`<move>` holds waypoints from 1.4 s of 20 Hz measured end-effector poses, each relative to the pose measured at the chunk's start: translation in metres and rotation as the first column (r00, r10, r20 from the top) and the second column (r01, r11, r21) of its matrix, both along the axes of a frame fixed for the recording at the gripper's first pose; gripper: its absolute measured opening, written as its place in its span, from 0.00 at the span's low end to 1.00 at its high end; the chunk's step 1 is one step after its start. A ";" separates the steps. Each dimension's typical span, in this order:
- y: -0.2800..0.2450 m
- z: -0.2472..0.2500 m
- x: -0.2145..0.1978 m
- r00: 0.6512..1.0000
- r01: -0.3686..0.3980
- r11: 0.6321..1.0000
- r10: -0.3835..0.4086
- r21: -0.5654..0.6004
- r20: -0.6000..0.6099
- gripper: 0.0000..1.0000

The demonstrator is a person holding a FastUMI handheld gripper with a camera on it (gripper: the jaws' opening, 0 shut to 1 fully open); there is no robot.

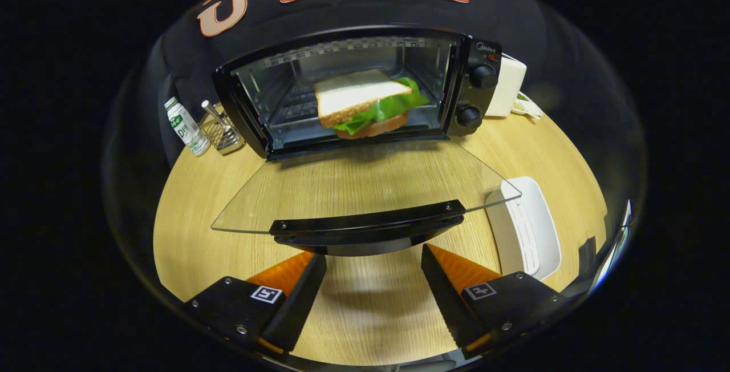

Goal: Open the toaster oven, put the food inside, and close the toaster oven door.

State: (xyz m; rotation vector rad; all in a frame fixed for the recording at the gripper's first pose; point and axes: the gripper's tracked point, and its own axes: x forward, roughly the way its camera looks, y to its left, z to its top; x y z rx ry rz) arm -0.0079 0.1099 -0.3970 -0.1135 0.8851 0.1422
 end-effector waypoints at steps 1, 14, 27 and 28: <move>0.000 0.007 0.003 1.000 0.007 1.000 -0.007 0.004 0.005 1.00; 0.014 0.080 0.069 0.994 -0.065 0.997 0.061 0.049 0.091 1.00; 0.030 0.084 0.137 0.984 -0.114 0.992 0.107 0.045 0.144 0.99; 0.032 0.085 0.135 0.984 -0.118 0.992 0.111 0.045 0.140 1.00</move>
